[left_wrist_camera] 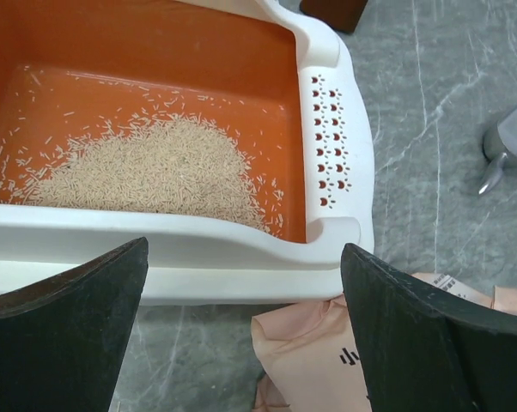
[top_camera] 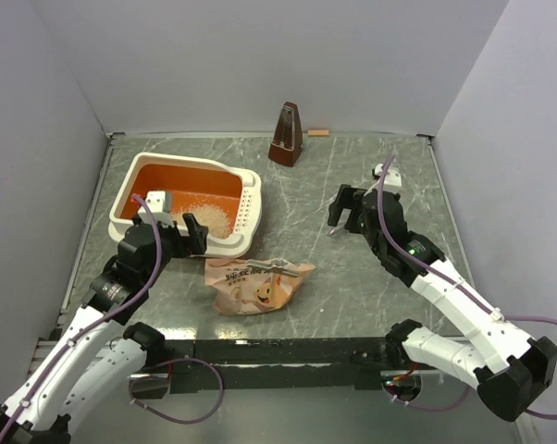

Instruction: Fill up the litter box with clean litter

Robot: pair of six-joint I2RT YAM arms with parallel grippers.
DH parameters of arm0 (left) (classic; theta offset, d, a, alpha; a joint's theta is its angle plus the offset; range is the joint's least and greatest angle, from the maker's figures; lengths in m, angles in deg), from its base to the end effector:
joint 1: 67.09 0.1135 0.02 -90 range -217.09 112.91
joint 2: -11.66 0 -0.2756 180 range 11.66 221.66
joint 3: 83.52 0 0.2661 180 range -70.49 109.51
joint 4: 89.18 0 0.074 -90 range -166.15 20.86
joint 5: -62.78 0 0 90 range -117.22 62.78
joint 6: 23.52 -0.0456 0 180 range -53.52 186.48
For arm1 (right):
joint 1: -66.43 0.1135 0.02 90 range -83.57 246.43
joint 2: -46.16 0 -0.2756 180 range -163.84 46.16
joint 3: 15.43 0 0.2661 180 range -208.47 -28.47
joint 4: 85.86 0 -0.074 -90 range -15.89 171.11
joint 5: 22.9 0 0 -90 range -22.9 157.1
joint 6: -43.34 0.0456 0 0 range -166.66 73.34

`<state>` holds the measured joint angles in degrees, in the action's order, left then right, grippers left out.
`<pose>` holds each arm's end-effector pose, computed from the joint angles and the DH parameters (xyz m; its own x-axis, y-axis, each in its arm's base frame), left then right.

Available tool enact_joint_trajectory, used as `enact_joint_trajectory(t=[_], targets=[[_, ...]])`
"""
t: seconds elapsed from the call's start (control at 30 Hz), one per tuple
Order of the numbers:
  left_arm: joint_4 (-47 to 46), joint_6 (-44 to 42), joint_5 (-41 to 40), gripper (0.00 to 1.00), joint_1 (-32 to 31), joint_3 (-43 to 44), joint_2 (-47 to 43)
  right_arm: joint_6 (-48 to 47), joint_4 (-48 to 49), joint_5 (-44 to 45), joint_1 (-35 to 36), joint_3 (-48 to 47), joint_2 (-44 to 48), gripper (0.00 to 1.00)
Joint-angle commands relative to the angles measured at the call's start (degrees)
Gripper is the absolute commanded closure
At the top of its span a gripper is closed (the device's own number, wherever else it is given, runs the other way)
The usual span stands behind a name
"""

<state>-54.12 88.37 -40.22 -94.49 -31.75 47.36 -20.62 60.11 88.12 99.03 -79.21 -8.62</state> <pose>0.1502 -0.0663 0.3094 -0.3648 -0.2201 -0.9047 0.1331 0.9494 -0.2846 0.2022 0.1099 0.3310 -0.4208 0.2173 -0.8807 -0.0494 0.9640 0.2614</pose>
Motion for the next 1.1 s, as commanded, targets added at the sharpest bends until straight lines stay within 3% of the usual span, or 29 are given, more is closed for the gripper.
enact_joint_trajectory(t=[0.0,0.13,0.33,0.5,0.67,0.8,1.07], targets=[[-1.8,1.3,-2.6,0.03,0.2,1.0,1.6,0.8,-0.6,1.4,-0.3,-3.4,-0.4,0.01],[0.6,2.3,-3.6,0.03,0.2,2.9,5.2,-0.8,-1.4,-8.2,-0.3,-5.0,-2.7,0.01],[1.0,2.5,-2.2,0.03,0.2,3.5,5.9,-10.4,8.0,-23.8,0.5,-0.5,0.8,0.01],[0.1,2.0,-1.2,0.03,0.2,2.7,3.7,-20.5,0.9,-25.9,6.1,-6.7,-4.1,0.00],[-0.1,1.9,-1.4,0.03,0.2,2.5,2.0,-25.6,-1.3,-37.7,9.2,-8.8,-6.9,0.01],[-0.5,1.8,-0.5,0.03,0.2,2.2,1.1,-35.3,-6.3,-42.3,13.0,-11.2,-9.5,0.01],[0.3,1.6,-0.1,0.03,0.2,2.6,1.1,-51.1,-2.7,-49.3,15.6,-4.5,-6.0,0.01]])
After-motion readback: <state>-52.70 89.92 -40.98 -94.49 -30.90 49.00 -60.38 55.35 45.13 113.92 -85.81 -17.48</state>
